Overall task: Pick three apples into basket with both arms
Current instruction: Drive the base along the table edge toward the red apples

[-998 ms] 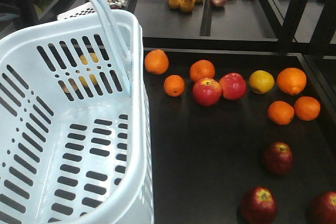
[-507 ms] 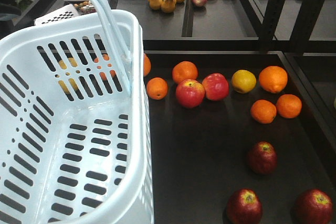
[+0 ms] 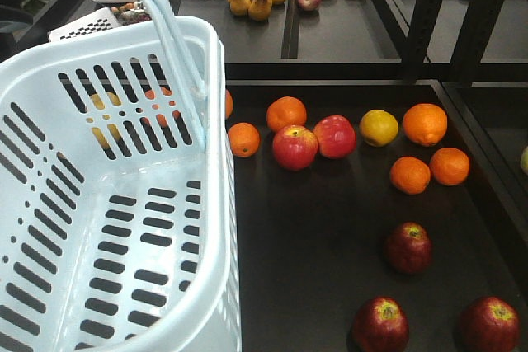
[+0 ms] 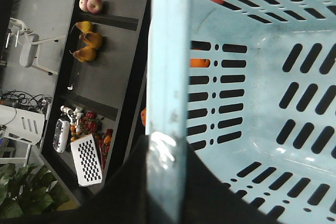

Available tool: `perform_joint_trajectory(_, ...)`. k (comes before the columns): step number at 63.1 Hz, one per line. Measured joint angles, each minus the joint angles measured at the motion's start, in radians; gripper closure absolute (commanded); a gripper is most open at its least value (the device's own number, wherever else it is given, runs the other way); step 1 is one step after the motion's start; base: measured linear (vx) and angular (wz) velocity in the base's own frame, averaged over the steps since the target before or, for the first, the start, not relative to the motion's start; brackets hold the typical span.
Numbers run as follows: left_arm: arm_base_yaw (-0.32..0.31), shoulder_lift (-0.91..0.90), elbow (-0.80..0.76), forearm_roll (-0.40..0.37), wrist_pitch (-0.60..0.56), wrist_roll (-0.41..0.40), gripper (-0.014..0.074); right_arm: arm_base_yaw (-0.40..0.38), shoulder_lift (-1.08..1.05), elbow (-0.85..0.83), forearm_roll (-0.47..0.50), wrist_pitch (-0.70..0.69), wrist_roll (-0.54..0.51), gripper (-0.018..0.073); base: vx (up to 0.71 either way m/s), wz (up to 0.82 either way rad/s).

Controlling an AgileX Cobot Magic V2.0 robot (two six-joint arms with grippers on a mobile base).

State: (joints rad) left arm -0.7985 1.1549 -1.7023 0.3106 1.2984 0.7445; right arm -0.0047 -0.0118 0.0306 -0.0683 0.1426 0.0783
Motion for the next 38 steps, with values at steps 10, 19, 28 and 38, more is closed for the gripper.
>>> perform_joint_trajectory(10, 0.0, 0.0, 0.0, 0.0, 0.0, 0.0, 0.0603, 0.0, 0.0, 0.0, 0.0, 0.0, 0.0, 0.0568, 0.0, 0.0)
perform_joint_trajectory(19, 0.0, 0.0, 0.0, 0.0, 0.0, 0.0, 0.0603, 0.0, 0.0, 0.0, 0.0, 0.0, 0.0, 0.0568, 0.0, 0.0)
perform_joint_trajectory(28, 0.0, 0.0, 0.0, 0.0, 0.0, 0.0, 0.0603, 0.0, 0.0, 0.0, 0.0, 0.0, 0.0, 0.0568, 0.0, 0.0)
perform_joint_trajectory(38, 0.0, 0.0, 0.0, 0.0, 0.0, 0.0, 0.0603, 0.0, 0.0, 0.0, 0.0, 0.0, 0.0, 0.0568, 0.0, 0.0)
